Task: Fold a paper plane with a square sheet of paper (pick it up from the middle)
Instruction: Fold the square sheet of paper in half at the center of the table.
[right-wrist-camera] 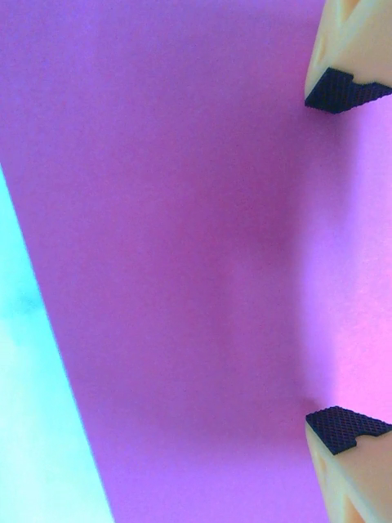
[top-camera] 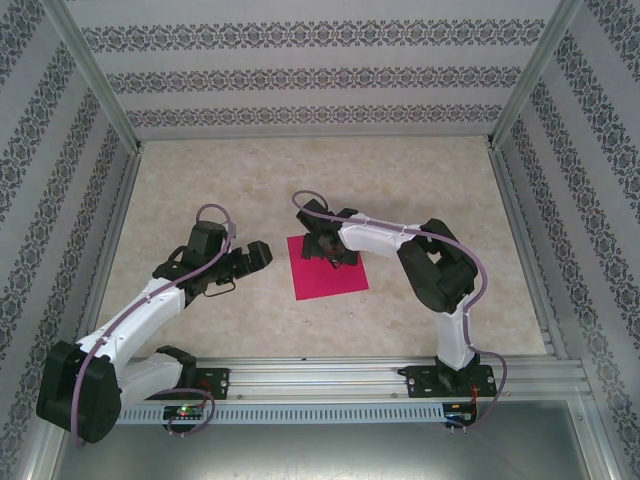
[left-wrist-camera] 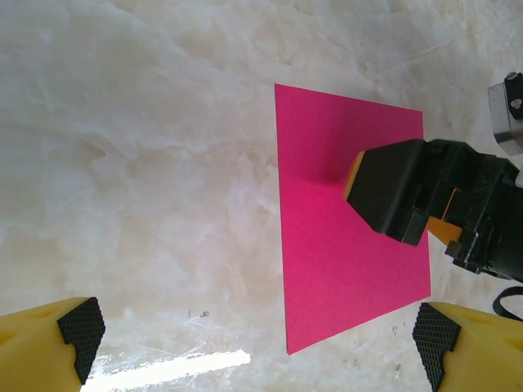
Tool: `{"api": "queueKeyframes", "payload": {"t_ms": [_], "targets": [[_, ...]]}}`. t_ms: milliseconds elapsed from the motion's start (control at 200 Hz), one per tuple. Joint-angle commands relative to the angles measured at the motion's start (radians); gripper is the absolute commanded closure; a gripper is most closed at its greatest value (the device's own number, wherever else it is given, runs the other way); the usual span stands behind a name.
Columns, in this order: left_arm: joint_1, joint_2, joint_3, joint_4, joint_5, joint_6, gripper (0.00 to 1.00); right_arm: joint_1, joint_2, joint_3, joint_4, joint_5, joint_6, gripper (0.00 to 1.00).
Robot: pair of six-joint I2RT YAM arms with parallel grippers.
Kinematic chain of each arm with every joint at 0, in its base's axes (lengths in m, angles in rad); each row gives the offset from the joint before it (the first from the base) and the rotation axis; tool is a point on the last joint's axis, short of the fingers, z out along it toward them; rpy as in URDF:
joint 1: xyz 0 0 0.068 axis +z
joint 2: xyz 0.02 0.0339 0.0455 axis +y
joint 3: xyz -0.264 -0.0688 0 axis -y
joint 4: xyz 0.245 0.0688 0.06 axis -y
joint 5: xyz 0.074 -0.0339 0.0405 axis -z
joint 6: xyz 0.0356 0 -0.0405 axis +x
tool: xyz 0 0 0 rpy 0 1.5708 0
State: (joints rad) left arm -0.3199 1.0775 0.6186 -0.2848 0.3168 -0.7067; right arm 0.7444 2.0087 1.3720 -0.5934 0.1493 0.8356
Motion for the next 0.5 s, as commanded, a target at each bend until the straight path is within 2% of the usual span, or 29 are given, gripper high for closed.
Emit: {"api": "queueKeyframes", "payload": {"t_ms": [0, 130, 200, 495], "targets": [[-0.008, -0.024, 0.009, -0.024, -0.019, 0.023, 0.00, 0.024, -0.056, 0.032, -0.069, 0.006, -0.182, 0.04], [-0.007, -0.022, 0.009, -0.022, -0.018, 0.023, 0.00, 0.024, -0.090, 0.012, -0.065, 0.003, -0.364, 0.03], [-0.008, -0.024, 0.006, -0.018, -0.017, 0.022, 0.00, 0.007, -0.082, 0.015, -0.078, -0.040, -0.424, 0.02], [-0.007, -0.028, -0.002, -0.014, -0.018, 0.013, 0.00, -0.010, 0.005, 0.080, -0.146, -0.088, -0.408, 0.02]]}}
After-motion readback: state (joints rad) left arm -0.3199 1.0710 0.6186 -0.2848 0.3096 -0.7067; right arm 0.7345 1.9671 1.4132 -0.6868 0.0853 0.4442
